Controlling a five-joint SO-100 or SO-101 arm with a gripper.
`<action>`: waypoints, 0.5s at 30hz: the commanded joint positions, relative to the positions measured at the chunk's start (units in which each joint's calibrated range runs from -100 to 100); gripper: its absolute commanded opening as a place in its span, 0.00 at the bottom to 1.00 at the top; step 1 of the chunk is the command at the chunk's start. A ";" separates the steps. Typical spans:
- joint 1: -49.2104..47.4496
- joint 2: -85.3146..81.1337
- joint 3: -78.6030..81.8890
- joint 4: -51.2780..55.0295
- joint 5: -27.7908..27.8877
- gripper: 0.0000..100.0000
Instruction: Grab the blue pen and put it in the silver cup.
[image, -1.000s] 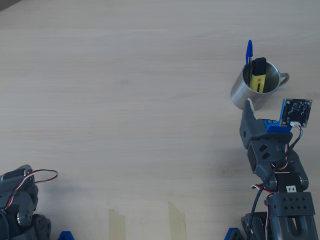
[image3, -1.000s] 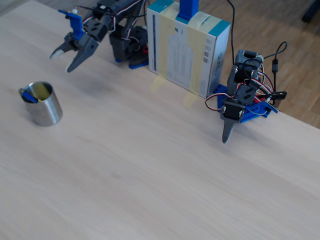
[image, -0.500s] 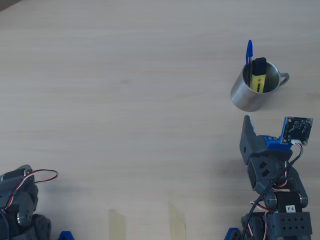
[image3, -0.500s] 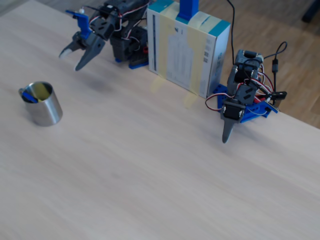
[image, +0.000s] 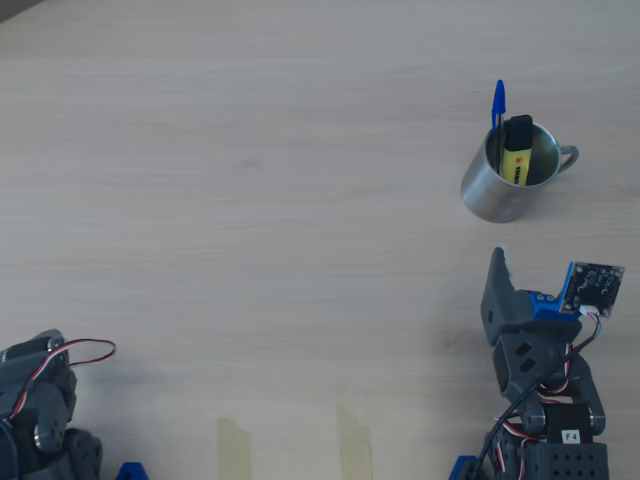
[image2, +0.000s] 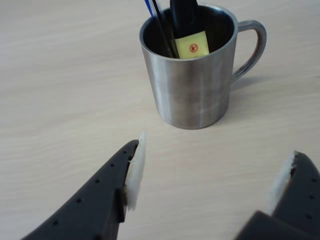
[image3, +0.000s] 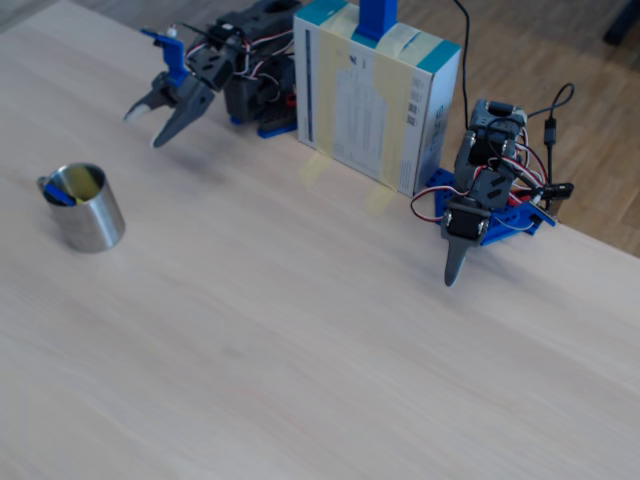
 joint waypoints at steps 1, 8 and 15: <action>0.23 -1.78 1.34 0.27 -0.32 0.39; -1.08 -5.69 3.43 6.45 -1.62 0.39; -1.60 -8.77 3.34 16.06 -1.67 0.39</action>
